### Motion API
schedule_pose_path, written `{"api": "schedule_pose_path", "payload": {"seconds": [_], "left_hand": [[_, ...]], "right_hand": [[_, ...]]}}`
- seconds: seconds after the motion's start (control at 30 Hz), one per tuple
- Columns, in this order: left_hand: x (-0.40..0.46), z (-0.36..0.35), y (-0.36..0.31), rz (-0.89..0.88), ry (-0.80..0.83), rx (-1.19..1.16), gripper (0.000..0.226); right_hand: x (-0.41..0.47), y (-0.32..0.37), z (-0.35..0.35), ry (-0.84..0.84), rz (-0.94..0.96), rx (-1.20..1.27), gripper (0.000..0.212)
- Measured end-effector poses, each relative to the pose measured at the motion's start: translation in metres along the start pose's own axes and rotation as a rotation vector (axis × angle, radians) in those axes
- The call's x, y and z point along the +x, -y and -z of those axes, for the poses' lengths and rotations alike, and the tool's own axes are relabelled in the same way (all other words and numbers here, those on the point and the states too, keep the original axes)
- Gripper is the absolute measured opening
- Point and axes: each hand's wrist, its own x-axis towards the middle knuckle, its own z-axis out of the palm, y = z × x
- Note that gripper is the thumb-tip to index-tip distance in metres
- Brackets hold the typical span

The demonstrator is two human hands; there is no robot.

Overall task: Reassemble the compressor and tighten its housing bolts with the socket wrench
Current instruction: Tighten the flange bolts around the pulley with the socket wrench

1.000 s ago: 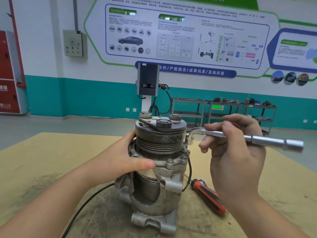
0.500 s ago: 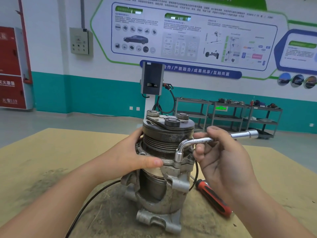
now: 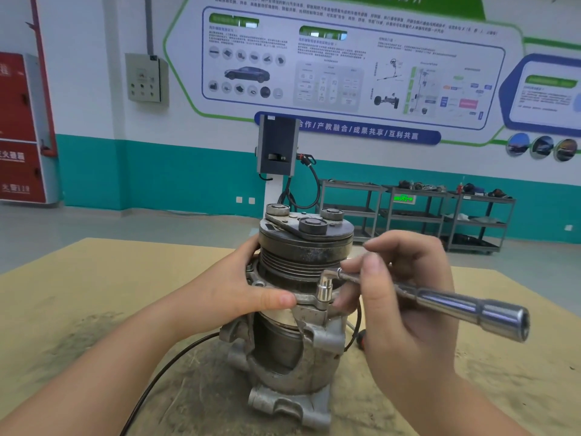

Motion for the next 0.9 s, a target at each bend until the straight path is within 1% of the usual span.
{"api": "schedule_pose_path", "payload": {"seconds": [0.03, 0.13, 0.2, 0.23, 0.3, 0.37, 0.43, 0.5, 0.57, 0.63, 0.73, 0.83, 0.9], "left_hand": [[0.0, 0.0, 0.0, 0.0, -0.001, -0.004, 0.09], [0.001, 0.0, 0.001, -0.002, -0.009, -0.009, 0.102], [0.002, -0.001, 0.001, -0.012, -0.007, -0.013, 0.108], [0.002, -0.001, 0.002, -0.02, -0.008, -0.011, 0.11], [0.002, -0.001, 0.003, -0.035, -0.015, -0.001, 0.11], [0.003, -0.001, 0.003, -0.044, -0.012, 0.0, 0.107], [0.003, -0.001, 0.003, -0.042, -0.004, -0.004, 0.102], [0.003, 0.0, 0.002, -0.042, -0.003, 0.003, 0.094], [0.002, -0.002, 0.0, -0.044, -0.015, 0.013, 0.084], [0.001, -0.005, -0.002, -0.047, -0.039, 0.007, 0.078], [-0.001, -0.009, -0.006, -0.04, -0.067, 0.004, 0.078], [-0.005, -0.014, -0.012, -0.021, -0.119, 0.04, 0.08], [-0.007, -0.02, -0.016, 0.017, -0.194, 0.078, 0.083]], "right_hand": [[0.001, 0.002, -0.001, 0.019, 0.011, -0.005, 0.006], [0.002, 0.008, -0.004, 0.136, 0.103, -0.148, 0.008], [0.003, 0.011, -0.008, 0.206, 0.076, -0.204, 0.011], [0.003, 0.013, -0.01, 0.224, 0.085, -0.261, 0.015], [0.004, 0.017, -0.012, 0.245, 0.171, -0.452, 0.012], [0.004, 0.018, -0.008, 0.252, 0.192, -0.51, 0.009], [0.006, 0.019, -0.004, 0.23, 0.151, -0.421, 0.007], [0.011, 0.021, -0.003, 0.169, 0.065, -0.232, 0.004], [0.019, 0.022, 0.002, 0.066, 0.013, -0.103, 0.011], [0.028, 0.023, 0.009, -0.035, -0.047, -0.03, 0.014], [0.038, 0.025, 0.021, -0.115, -0.114, 0.001, 0.01], [0.043, 0.029, 0.026, -0.119, -0.135, 0.002, 0.01], [0.045, 0.032, 0.027, -0.112, -0.142, 0.01, 0.011]]}}
